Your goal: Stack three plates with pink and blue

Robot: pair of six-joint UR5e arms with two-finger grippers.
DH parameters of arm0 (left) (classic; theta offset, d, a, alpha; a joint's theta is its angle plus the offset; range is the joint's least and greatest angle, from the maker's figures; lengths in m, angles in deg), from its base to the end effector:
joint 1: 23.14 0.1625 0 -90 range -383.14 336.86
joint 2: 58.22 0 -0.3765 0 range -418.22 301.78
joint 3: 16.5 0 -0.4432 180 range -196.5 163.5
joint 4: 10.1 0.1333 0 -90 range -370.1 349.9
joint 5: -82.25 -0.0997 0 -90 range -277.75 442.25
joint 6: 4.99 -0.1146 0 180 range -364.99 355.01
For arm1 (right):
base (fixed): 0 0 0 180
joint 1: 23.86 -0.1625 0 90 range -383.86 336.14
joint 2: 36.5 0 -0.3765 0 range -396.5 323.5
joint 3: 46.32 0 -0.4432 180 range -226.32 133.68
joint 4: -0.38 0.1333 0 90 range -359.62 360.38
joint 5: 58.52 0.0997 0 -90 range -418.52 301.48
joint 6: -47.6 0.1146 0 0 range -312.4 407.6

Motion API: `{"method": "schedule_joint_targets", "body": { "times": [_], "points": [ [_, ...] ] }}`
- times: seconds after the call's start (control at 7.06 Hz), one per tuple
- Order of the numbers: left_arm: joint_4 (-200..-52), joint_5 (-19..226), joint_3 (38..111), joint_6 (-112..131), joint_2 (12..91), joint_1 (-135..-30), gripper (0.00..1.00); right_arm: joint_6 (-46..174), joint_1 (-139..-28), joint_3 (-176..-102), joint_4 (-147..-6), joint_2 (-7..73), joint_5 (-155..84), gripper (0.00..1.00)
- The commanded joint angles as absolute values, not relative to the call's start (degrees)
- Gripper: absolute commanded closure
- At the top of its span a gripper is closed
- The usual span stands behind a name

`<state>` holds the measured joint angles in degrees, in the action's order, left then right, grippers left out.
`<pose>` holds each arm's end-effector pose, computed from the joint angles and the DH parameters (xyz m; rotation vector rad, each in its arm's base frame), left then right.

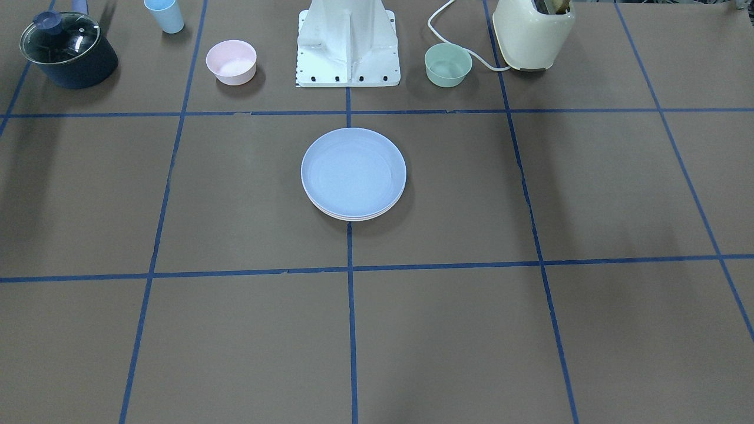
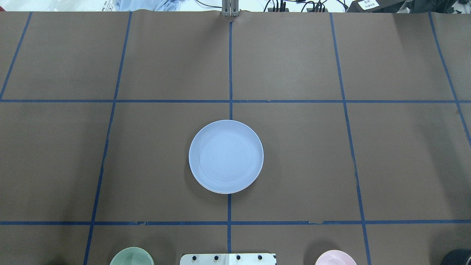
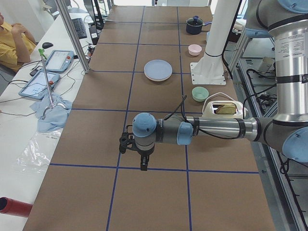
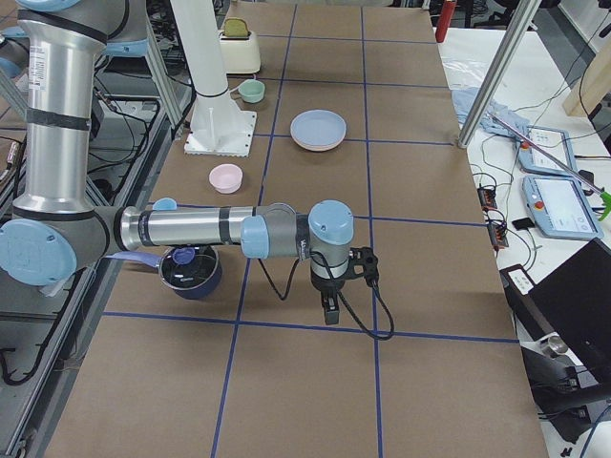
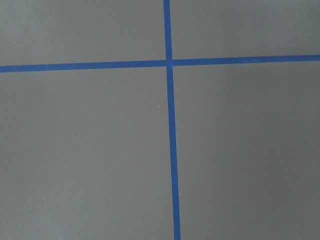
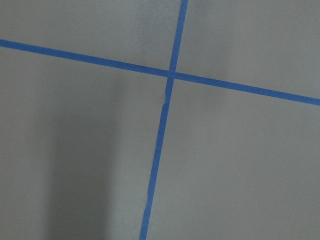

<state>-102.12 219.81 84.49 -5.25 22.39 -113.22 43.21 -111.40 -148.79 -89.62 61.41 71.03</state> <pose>-0.0494 -0.4859 0.5925 0.0620 0.8296 0.0292 0.0390 -0.4985 0.5803 0.0881 -0.6891 -0.1422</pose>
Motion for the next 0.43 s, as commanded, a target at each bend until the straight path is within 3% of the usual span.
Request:
{"method": "schedule_joint_targets", "body": {
  "times": [0.0, 0.28],
  "points": [
    [-102.21, 219.72, 84.58, -5.25, 22.46, -113.23, 0.0, 43.21, -111.4, -148.89, -89.71, 61.41, 71.03, 0.0],
    [-102.21, 219.8, 84.84, -5.25, 22.46, -113.23, 0.0, 43.12, -111.4, -148.8, -89.62, 61.5, 71.03, 0.0]
  ]
}}
